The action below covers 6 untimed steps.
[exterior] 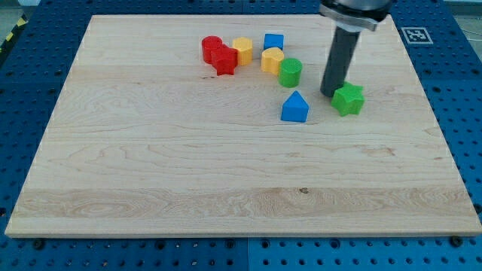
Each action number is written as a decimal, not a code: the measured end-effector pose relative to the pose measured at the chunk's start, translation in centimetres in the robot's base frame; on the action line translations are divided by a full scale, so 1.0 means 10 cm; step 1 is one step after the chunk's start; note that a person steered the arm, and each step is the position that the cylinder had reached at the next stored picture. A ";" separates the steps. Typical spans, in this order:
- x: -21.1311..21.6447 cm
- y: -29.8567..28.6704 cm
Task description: Push the green circle into yellow heart
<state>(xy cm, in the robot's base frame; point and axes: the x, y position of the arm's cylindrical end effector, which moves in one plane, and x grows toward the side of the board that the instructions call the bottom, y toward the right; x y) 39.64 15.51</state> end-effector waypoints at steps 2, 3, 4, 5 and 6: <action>-0.07 -0.61; -0.07 -1.17; -0.02 -1.51; 0.31 -1.43; 0.54 -1.10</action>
